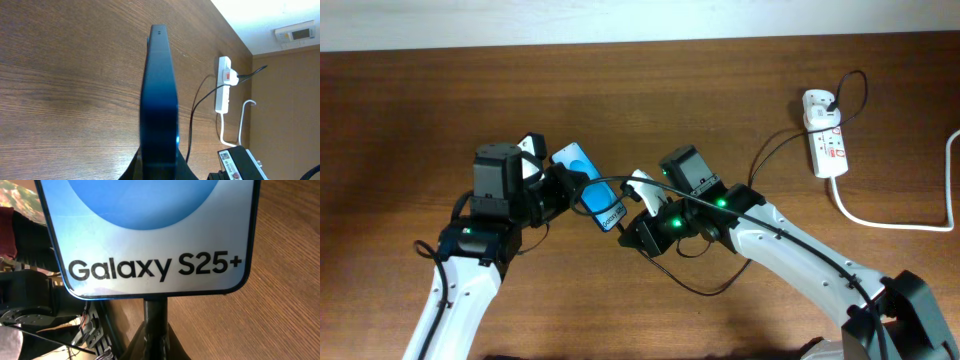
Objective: Plug charger to phone and switch on socket
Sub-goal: 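Open the right gripper and pull it away from the plugged phone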
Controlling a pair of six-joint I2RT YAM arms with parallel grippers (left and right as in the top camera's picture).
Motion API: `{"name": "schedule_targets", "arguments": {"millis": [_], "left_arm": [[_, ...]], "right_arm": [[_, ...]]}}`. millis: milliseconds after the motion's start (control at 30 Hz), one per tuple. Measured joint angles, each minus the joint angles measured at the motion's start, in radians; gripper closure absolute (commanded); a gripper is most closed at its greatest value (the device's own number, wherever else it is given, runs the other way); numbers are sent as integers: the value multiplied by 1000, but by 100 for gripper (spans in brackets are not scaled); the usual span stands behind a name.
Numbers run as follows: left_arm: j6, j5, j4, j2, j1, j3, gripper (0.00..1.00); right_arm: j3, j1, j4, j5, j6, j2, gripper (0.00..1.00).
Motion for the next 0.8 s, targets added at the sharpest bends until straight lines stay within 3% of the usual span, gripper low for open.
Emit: {"name": "schedule_targets", "arguments": {"millis": [267, 333, 500, 567, 800], "left_arm": [[-12, -6, 0, -1, 0, 3, 100], [-12, -3, 4, -1, 0, 3, 100], [-14, -5, 7, -1, 0, 3, 100], [-21, -14, 9, -1, 0, 3, 100], [-42, 14, 11, -1, 13, -7, 100]], "right_arm": [[0, 0, 0, -8, 4, 0, 91], [0, -2, 0, -19, 6, 0, 81], [0, -3, -1, -50, 22, 0, 74], [0, -3, 0, -53, 24, 0, 61], [28, -3, 25, -45, 18, 0, 46]]}}
